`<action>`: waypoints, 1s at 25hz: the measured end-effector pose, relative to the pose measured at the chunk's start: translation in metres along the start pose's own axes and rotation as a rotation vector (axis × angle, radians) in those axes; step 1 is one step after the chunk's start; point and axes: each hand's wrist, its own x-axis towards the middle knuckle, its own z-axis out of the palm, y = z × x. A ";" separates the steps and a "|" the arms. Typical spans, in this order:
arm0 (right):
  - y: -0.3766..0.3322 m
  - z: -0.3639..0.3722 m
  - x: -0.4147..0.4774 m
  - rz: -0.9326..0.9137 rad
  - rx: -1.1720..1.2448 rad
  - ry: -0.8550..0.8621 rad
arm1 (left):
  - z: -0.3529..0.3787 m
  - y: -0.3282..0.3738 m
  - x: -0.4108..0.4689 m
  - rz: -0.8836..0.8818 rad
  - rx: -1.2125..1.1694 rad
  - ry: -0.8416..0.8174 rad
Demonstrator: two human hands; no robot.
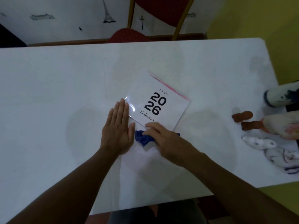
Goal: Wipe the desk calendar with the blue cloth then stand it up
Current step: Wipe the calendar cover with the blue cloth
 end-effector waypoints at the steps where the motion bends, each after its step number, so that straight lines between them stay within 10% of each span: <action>1: 0.000 -0.011 0.005 0.004 0.032 0.017 | -0.001 0.001 0.000 -0.003 -0.003 -0.005; 10: 0.060 -0.059 0.075 0.206 0.125 0.437 | -0.002 0.001 -0.001 0.007 -0.016 0.008; 14: 0.065 -0.014 0.062 -0.155 -0.330 0.182 | 0.000 0.001 0.000 0.003 -0.034 0.012; 25: 0.055 0.002 0.080 -0.072 -0.315 0.146 | 0.000 0.000 -0.001 0.003 -0.044 -0.003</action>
